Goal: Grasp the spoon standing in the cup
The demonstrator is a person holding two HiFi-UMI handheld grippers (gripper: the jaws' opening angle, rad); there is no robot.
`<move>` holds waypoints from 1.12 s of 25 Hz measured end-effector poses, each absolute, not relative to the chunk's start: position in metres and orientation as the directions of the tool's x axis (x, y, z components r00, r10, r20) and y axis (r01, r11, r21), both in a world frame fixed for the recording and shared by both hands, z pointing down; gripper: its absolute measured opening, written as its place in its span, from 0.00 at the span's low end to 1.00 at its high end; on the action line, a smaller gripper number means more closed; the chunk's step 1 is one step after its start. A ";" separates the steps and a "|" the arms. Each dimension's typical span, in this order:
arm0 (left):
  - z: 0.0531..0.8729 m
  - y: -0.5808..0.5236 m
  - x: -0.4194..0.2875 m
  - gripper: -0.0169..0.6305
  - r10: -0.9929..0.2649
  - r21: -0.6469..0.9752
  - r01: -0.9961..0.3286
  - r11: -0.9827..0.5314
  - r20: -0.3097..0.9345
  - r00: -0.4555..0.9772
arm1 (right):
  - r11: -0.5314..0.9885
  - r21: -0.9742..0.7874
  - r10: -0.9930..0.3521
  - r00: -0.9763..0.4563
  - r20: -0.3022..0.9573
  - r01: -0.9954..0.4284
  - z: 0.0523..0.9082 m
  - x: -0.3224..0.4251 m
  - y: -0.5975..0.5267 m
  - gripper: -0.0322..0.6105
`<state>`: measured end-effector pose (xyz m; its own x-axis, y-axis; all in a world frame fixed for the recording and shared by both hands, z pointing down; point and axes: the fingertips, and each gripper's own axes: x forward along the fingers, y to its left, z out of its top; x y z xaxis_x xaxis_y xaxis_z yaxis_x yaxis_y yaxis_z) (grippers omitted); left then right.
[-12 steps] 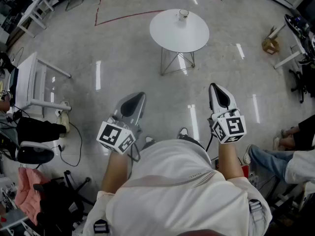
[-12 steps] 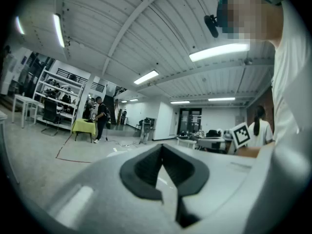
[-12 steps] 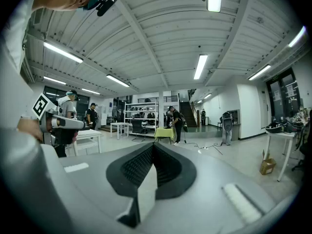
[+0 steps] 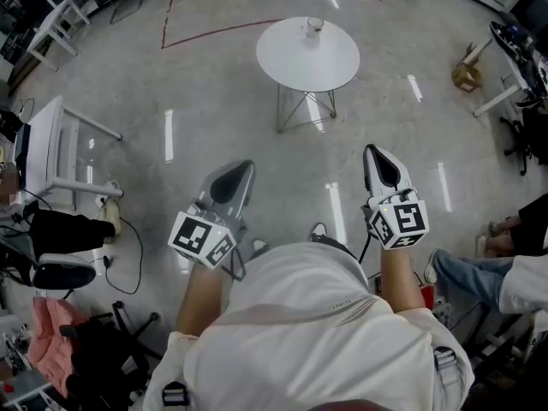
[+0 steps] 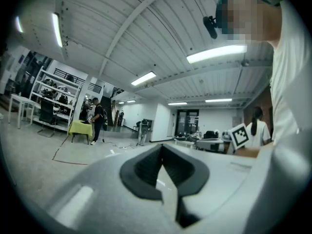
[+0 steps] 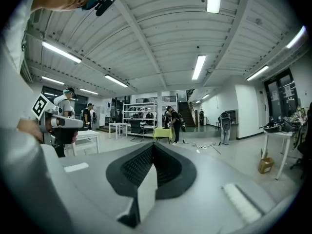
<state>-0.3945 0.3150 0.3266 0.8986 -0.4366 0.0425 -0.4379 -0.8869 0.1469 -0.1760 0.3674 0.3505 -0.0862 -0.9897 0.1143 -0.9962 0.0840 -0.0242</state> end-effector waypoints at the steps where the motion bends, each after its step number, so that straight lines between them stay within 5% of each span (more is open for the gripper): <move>1: 0.327 0.316 -0.393 0.03 -0.435 0.147 -0.436 -0.888 0.045 0.899 | 0.086 -0.037 -0.990 -0.089 0.109 -0.996 0.350 -0.174 0.368 0.06; 10: 0.330 0.317 -0.361 0.03 -0.462 0.117 -0.465 -0.878 0.047 0.885 | 0.082 -0.086 -0.991 -0.091 0.100 -0.993 0.364 -0.133 0.376 0.06; 28: 0.357 0.301 -0.128 0.03 -0.422 0.133 -0.438 -0.889 0.132 0.897 | 0.049 -0.220 -0.986 -0.082 0.145 -0.974 0.417 0.092 0.371 0.06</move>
<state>-0.1282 0.3008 0.3569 0.8968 -0.4221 0.1323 -0.4381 -0.8890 0.1332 0.0919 0.3713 0.4173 -0.0822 -0.9860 0.1454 -0.9743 0.0487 -0.2200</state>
